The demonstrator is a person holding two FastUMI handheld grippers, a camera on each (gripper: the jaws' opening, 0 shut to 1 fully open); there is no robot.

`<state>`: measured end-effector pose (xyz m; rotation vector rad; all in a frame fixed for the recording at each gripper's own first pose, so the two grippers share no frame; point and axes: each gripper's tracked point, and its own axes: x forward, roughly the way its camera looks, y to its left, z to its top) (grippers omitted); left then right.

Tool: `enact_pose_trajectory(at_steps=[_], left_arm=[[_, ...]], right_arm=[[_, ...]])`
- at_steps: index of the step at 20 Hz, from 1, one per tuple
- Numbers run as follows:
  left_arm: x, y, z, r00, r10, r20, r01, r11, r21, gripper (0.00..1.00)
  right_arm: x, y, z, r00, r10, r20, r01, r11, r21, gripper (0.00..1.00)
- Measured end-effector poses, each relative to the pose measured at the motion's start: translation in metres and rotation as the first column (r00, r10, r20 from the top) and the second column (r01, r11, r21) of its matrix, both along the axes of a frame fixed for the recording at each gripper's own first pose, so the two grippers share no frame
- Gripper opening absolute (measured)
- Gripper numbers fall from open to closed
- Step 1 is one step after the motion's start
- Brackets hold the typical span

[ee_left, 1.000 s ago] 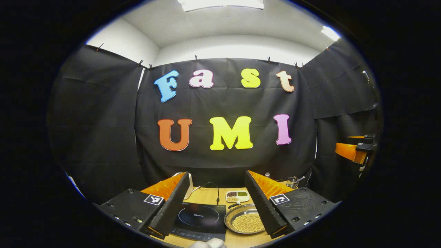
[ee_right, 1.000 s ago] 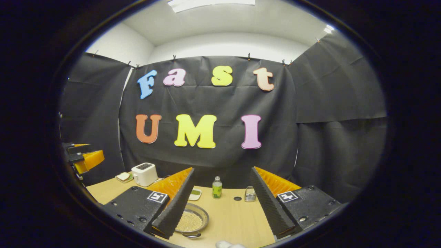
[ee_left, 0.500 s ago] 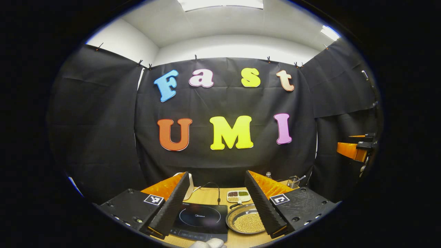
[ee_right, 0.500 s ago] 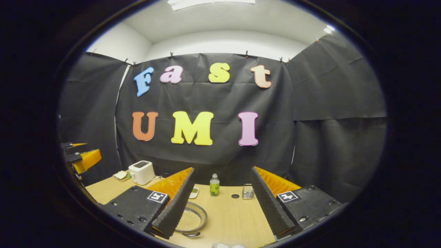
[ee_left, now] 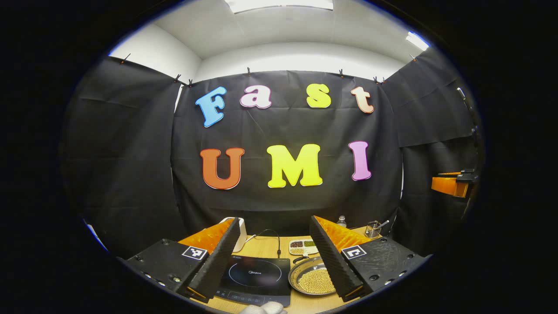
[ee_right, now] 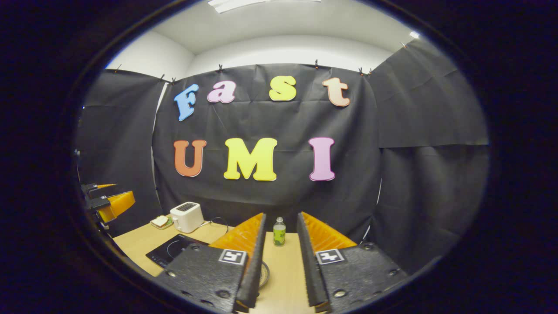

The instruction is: First push the handle of the pot to place it horizontally, then grasp the pot with both hands and set it on the induction cooktop.

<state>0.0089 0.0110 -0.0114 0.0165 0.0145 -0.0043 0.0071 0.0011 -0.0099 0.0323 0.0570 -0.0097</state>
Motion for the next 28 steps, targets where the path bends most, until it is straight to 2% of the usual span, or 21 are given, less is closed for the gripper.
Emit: enact_pose_trajectory(at_steps=[1,2,3,4,7,8,10,13,15,16,20,26,28], left_arm=[[0.001,0.001,-0.002,1.000,0.002,-0.002,-0.002,1.000,0.001,0.96],[0.002,0.000,-0.002,1.000,0.001,-0.002,-0.001,1.000,-0.001,0.96],[0.002,0.000,-0.002,1.000,0.000,-0.001,0.000,1.000,-0.003,0.96],[0.002,-0.002,-0.001,1.000,-0.002,-0.003,0.002,1.000,-0.003,0.96],[0.003,-0.005,-0.003,1.000,-0.008,-0.004,0.008,1.000,-0.009,0.96],[0.002,-0.005,-0.004,1.000,-0.009,-0.005,0.009,1.000,-0.011,0.96],[0.001,-0.005,-0.005,1.000,-0.013,-0.006,0.013,1.000,-0.011,0.96],[-0.001,-0.004,-0.009,1.000,-0.012,-0.014,0.012,1.000,-0.007,0.96],[-0.002,-0.004,-0.012,1.000,-0.013,-0.018,0.013,1.000,-0.003,0.96],[-0.003,-0.003,-0.014,1.000,-0.013,-0.022,0.013,1.000,0.001,0.96],[-0.007,0.001,-0.021,0.999,-0.010,-0.042,0.010,1.000,-0.007,0.96],[-0.013,0.011,-0.023,0.998,0.027,-0.050,-0.028,1.000,-0.014,0.96],[-0.017,0.013,-0.024,0.998,0.039,-0.052,-0.040,0.999,-0.021,0.96]], right_arm=[[0.000,0.001,0.001,1.000,0.008,0.005,-0.008,1.000,-0.008,0.18],[0.000,0.007,0.000,1.000,0.021,0.005,-0.021,1.000,-0.016,0.06],[-0.001,0.011,-0.004,0.999,0.042,-0.013,-0.042,0.999,-0.028,0.01],[0.000,0.011,-0.009,0.999,0.044,-0.024,-0.045,0.998,-0.036,0.04],[0.002,0.022,-0.020,0.995,0.080,-0.053,-0.082,0.996,-0.030,0.01],[0.002,0.027,-0.026,0.993,0.092,-0.067,-0.094,0.995,-0.028,0.04],[0.004,0.038,-0.043,0.986,0.125,-0.106,-0.128,0.992,-0.022,0.01],[0.006,0.058,-0.071,0.971,0.171,-0.165,-0.173,0.985,0.003,0.04],[0.006,0.069,-0.098,0.956,0.199,-0.216,-0.202,0.979,0.008,0.01],[0.007,0.074,-0.112,0.947,0.207,-0.245,-0.211,0.977,0.007,0.04],[0.005,0.094,-0.183,0.896,0.241,-0.373,-0.249,0.968,0.027,0.00],[-0.009,0.126,-0.274,0.797,0.293,-0.528,-0.326,0.945,0.032,0.04],[-0.013,0.136,-0.299,0.761,0.309,-0.570,-0.356,0.934,0.031,0.01]])
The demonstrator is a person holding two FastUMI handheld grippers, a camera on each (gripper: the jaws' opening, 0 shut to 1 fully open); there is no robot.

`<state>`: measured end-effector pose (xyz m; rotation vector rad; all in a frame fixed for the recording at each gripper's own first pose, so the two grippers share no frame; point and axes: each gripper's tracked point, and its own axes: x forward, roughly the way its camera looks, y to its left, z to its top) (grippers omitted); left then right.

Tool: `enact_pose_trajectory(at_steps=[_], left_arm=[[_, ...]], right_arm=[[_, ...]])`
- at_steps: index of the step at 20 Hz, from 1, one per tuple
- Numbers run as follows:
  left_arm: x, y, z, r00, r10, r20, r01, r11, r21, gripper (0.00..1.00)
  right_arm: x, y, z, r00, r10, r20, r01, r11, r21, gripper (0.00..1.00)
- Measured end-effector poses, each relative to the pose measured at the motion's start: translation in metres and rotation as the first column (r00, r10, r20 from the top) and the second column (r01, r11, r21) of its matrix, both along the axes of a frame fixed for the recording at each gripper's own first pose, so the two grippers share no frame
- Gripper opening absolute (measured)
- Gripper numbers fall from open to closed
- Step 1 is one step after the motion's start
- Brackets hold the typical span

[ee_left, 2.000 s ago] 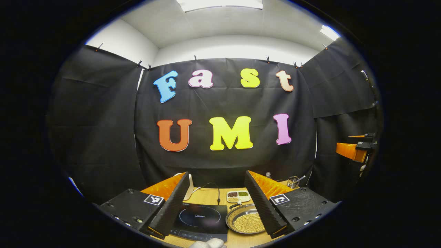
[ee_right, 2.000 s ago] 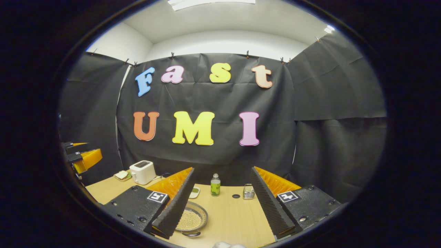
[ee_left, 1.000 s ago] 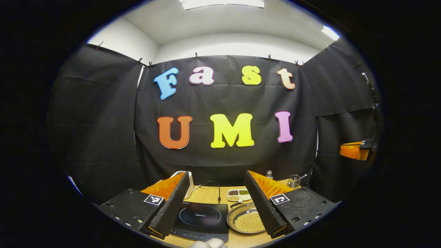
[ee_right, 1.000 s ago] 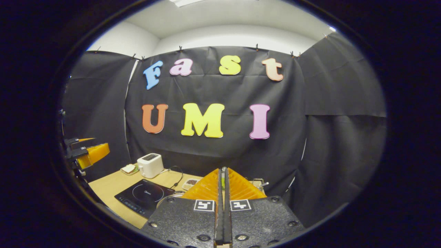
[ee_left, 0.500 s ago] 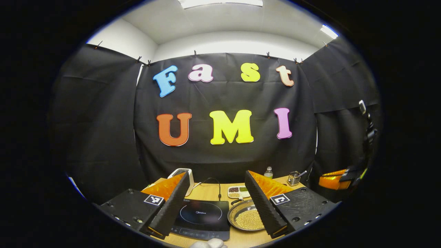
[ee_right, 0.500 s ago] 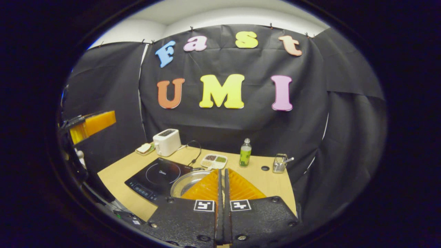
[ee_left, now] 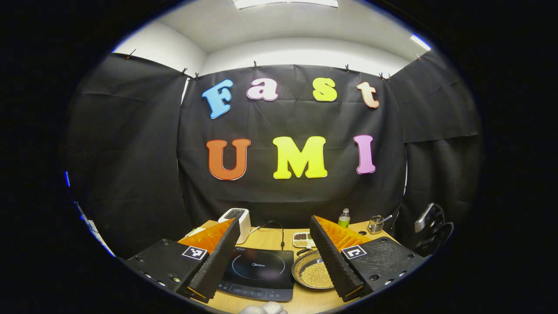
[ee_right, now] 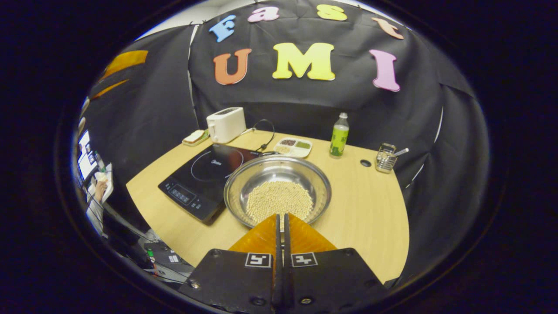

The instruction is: First push the handle of the pot to place it horizontally, then grasp the pot with both hands and set it on the induction cooktop.

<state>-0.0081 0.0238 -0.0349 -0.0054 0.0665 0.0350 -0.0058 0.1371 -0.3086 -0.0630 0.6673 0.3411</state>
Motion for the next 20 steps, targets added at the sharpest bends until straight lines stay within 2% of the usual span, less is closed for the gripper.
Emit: enact_pose_trajectory(at_steps=[5,7,8,9,12,15,20], left_arm=[[-0.007,0.008,-0.002,0.999,0.041,-0.010,-0.041,0.999,0.013,0.96],[-0.010,0.013,-0.005,0.998,0.064,-0.019,-0.064,0.998,0.017,0.96],[-0.011,0.015,-0.005,0.997,0.073,-0.022,-0.072,0.997,0.014,0.96],[-0.012,0.017,-0.005,0.996,0.081,-0.023,-0.081,0.997,0.014,0.96],[-0.016,0.025,-0.007,0.993,0.112,-0.032,-0.111,0.994,0.022,0.96],[-0.019,0.030,-0.010,0.990,0.135,-0.044,-0.134,0.991,0.025,0.96],[-0.021,0.029,-0.013,0.988,0.146,-0.057,-0.145,0.989,0.017,0.96]], right_arm=[[-0.006,0.018,-0.050,0.993,0.048,-0.109,-0.049,0.999,-0.007,0.04],[-0.010,0.022,-0.064,0.988,0.072,-0.137,-0.075,0.997,-0.017,0.01],[-0.012,0.023,-0.069,0.985,0.080,-0.150,-0.084,0.996,-0.018,0.04],[-0.012,0.025,-0.074,0.983,0.088,-0.161,-0.092,0.996,-0.016,0.01],[-0.011,0.035,-0.086,0.976,0.109,-0.186,-0.113,0.994,-0.011,0.04],[-0.009,0.042,-0.094,0.970,0.127,-0.209,-0.130,0.991,-0.004,0.01],[-0.002,0.038,-0.106,0.967,0.107,-0.233,-0.113,0.994,-0.011,0.01]])
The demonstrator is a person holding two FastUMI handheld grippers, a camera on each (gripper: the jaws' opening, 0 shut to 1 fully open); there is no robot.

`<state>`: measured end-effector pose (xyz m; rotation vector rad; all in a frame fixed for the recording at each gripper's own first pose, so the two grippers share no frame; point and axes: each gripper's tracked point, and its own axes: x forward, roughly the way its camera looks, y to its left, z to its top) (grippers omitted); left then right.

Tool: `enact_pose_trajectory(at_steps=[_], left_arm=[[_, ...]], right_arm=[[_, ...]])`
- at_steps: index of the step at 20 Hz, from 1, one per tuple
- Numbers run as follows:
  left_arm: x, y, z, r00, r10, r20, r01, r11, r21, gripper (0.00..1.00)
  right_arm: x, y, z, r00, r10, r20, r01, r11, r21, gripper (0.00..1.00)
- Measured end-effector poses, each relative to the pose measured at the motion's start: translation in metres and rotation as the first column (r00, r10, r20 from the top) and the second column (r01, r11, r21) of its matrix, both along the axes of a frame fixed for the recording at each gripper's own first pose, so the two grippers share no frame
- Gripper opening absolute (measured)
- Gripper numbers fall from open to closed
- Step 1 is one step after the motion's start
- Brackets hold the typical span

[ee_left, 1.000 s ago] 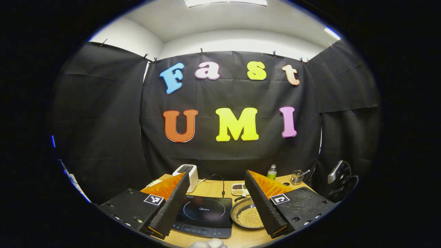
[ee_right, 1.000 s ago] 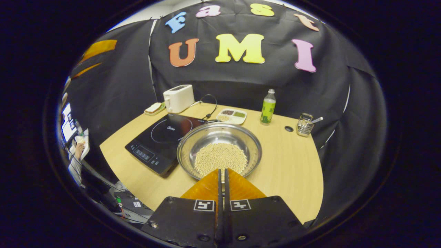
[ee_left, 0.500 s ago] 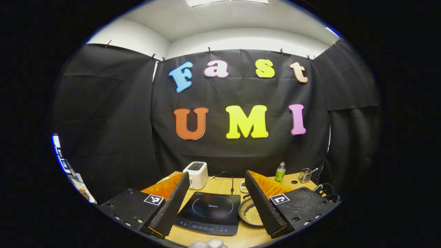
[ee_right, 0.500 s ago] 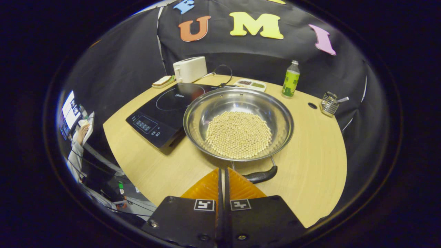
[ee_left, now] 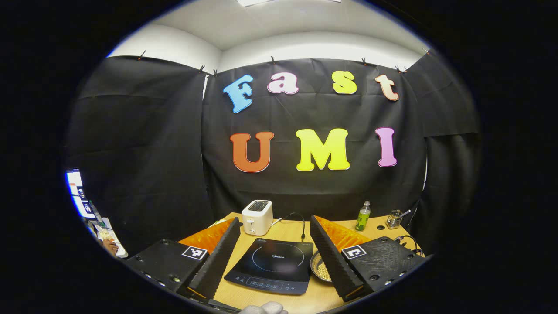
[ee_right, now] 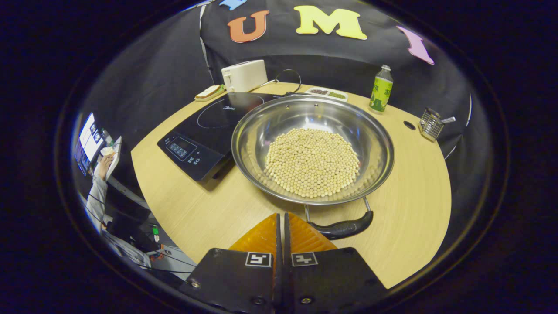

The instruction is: First push the handle of the pot to place it horizontally, then grasp the pot with both hands and set it on the induction cooktop.

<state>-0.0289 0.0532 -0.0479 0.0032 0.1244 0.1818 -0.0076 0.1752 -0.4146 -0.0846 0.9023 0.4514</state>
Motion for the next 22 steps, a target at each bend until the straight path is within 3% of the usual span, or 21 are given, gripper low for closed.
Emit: enact_pose_trajectory(at_steps=[15,18,22], left_arm=[[0.009,-0.012,-0.006,1.000,-0.007,-0.016,0.007,1.000,-0.001,0.96],[0.009,-0.015,-0.007,1.000,0.004,-0.024,-0.004,1.000,-0.001,0.96],[0.010,-0.023,-0.009,0.999,0.027,-0.030,-0.027,1.000,0.004,0.96]], right_arm=[[0.010,-0.030,-0.002,0.999,-0.043,-0.025,0.044,0.999,0.020,0.01],[0.012,-0.037,-0.003,0.999,-0.029,-0.026,0.029,0.999,0.017,0.04],[0.016,-0.048,-0.003,1.000,0.000,-0.030,0.000,1.000,0.015,0.00]])
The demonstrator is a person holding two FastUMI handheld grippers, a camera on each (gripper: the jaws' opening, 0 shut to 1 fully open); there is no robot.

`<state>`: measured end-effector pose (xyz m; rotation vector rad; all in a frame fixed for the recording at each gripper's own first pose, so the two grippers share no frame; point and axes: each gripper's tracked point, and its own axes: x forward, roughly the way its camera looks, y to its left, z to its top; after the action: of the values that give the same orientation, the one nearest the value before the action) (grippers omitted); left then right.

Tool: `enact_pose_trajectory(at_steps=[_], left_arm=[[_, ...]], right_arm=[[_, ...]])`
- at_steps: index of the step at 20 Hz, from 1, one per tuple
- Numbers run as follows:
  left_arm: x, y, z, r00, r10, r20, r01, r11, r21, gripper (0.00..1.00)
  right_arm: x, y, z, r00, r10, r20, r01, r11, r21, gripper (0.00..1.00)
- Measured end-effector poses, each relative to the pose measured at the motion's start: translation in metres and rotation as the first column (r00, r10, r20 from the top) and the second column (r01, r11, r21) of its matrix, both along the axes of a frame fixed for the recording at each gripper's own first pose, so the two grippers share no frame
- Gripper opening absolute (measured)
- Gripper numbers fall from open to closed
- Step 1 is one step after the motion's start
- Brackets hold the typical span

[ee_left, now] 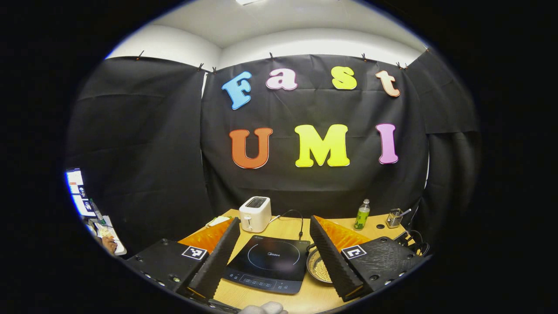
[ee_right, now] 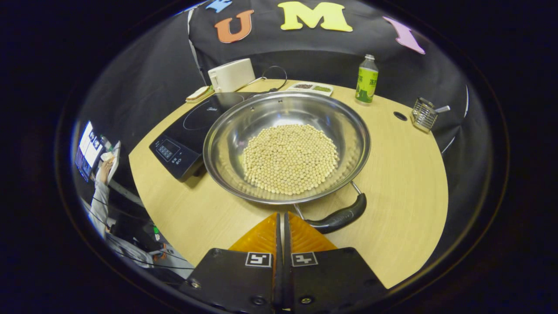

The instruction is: First push the handle of the pot to place it horizontally, then grasp the pot with both hands and set it on the induction cooktop.

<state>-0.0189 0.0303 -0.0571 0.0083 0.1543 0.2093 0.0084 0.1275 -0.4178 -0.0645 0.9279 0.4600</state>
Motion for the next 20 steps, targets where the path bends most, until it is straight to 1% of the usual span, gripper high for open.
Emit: enact_pose_trajectory(at_steps=[1,2,8,9,10,11,17,20], left_arm=[[-0.001,-0.003,-0.001,1.000,0.010,-0.002,-0.010,1.000,0.001,0.96],[-0.001,-0.006,-0.001,1.000,0.018,-0.005,-0.018,1.000,0.001,0.96],[-0.004,-0.022,0.000,0.997,0.082,-0.014,-0.082,0.997,0.014,0.96],[-0.006,-0.024,0.000,0.995,0.094,-0.014,-0.094,0.995,0.016,0.96],[-0.007,-0.026,0.000,0.994,0.104,-0.015,-0.104,0.994,0.019,0.96],[-0.008,-0.030,0.000,0.993,0.115,-0.017,-0.115,0.993,0.024,0.96],[-0.014,-0.046,-0.001,0.983,0.179,-0.025,-0.179,0.983,0.028,0.96],[-0.019,-0.054,-0.002,0.978,0.206,-0.030,-0.205,0.978,0.033,0.96]], right_arm=[[0.002,-0.003,0.000,1.000,0.007,0.000,-0.007,1.000,-0.001,0.00],[0.003,-0.006,0.000,1.000,0.015,0.000,-0.015,1.000,0.000,0.04],[0.014,-0.023,-0.001,0.998,0.070,0.000,-0.070,0.998,0.008,0.04],[0.016,-0.026,-0.001,0.997,0.077,0.000,-0.077,0.997,0.012,0.01],[0.018,-0.030,-0.001,0.996,0.084,0.002,-0.084,0.996,0.015,0.04],[0.022,-0.034,-0.001,0.996,0.089,0.003,-0.089,0.996,0.016,0.04],[0.040,-0.065,-0.005,0.994,0.109,-0.001,-0.109,0.994,0.017,0.04],[0.052,-0.081,-0.007,0.995,0.104,0.001,-0.104,0.994,0.014,0.04]])
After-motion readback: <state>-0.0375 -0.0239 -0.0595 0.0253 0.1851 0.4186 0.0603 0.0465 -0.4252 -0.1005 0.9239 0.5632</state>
